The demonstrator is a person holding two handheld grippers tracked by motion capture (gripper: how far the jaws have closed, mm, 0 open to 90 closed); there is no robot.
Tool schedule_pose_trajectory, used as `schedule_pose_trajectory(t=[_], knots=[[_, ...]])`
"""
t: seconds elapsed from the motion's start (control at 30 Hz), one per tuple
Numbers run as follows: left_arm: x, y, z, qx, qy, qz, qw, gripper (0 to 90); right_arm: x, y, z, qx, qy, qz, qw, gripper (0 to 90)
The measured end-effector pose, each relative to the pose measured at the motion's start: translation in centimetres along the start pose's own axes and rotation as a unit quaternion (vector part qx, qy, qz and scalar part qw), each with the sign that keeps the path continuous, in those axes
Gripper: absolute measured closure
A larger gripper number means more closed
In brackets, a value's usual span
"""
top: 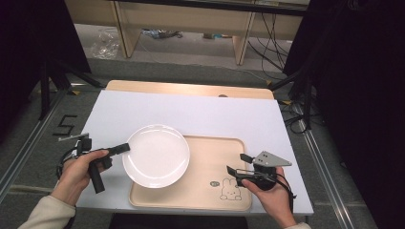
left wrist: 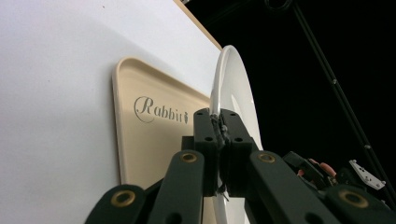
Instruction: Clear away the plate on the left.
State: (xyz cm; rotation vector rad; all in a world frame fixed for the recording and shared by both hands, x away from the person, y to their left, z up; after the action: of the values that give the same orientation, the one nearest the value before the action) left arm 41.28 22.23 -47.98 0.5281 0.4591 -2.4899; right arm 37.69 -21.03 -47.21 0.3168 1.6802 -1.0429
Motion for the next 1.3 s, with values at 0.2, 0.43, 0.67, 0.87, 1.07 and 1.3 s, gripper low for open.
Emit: schedule_pose_trajectory(t=[0.2, 0.43, 0.67, 0.87, 1.07, 1.3], knots=[[0.1, 0.3, 0.1, 0.0, 0.001, -0.003, 1.0, 86.1, 0.0, 0.0, 0.0, 0.0, 0.0, 0.0, 1.0, 30.0], [0.3, 0.6, 0.2, -0.001, -0.003, -0.007, 1.0, 86.1, 0.0, 0.1, 0.0, 0.0, 0.001, 0.004, 1.0, 30.0], [0.5, 0.9, 0.3, 0.006, 0.0, -0.006, 1.0, 86.2, 0.0, 0.0, 0.2, 0.009, -0.006, 0.004, 0.9999, 30.0], [0.7, 1.3, 0.4, 0.002, -0.002, -0.013, 0.9999, 86.3, 0.0, 0.0, 0.2, 0.009, -0.006, 0.004, 0.9999, 30.0], [0.8, 1.6, 0.5, 0.005, -0.002, -0.015, 0.9999, 86.5, 0.0, 0.0, 0.2, 0.008, -0.006, 0.004, 0.9999, 30.0], [1.1, 2.0, 0.5, 0.002, -0.001, -0.019, 0.9998, 86.5, 0.0, 0.0, 0.2, 0.008, -0.005, 0.004, 0.9999, 30.0]])
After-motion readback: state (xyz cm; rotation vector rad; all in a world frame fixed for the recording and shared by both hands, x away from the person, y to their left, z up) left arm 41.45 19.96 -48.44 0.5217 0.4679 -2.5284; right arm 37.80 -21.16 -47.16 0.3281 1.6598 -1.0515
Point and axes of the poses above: each handheld gripper's, and its own axes: y roughly forward along the jaws, x roughly out of its underside, z roughly to its right, the point moved 6 cm from there along y, roughly forward along the jaws, and after that the axes turned 4 degrees about x, right-handed, at the moved point
